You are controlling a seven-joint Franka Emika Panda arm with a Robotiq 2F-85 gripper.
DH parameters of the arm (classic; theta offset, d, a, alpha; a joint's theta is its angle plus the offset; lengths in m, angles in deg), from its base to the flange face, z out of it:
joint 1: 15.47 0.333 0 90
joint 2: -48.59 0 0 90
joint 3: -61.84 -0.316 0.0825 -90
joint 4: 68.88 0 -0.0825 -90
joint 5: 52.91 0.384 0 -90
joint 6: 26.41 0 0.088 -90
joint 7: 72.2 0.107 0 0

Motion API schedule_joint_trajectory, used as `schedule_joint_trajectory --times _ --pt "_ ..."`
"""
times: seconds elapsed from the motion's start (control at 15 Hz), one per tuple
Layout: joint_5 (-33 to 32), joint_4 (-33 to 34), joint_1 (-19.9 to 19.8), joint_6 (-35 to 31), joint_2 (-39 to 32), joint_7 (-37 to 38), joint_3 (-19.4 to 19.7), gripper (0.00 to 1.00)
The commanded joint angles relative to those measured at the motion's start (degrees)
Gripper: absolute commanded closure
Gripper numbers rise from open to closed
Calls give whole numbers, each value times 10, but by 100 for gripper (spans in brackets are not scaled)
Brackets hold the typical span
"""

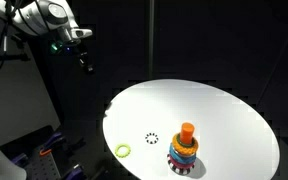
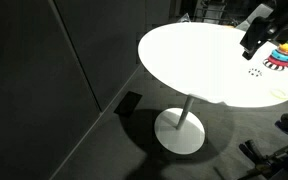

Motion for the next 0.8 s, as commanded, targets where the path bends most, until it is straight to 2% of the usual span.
schedule_joint_trajectory --times 0.0,0.33,0.73 --pt "-11 1 32 3 -4 8 31 0" --pt "-5 -7 51 -2 -2 0 66 0" --pt "-4 -23 43 -9 4 -6 109 0"
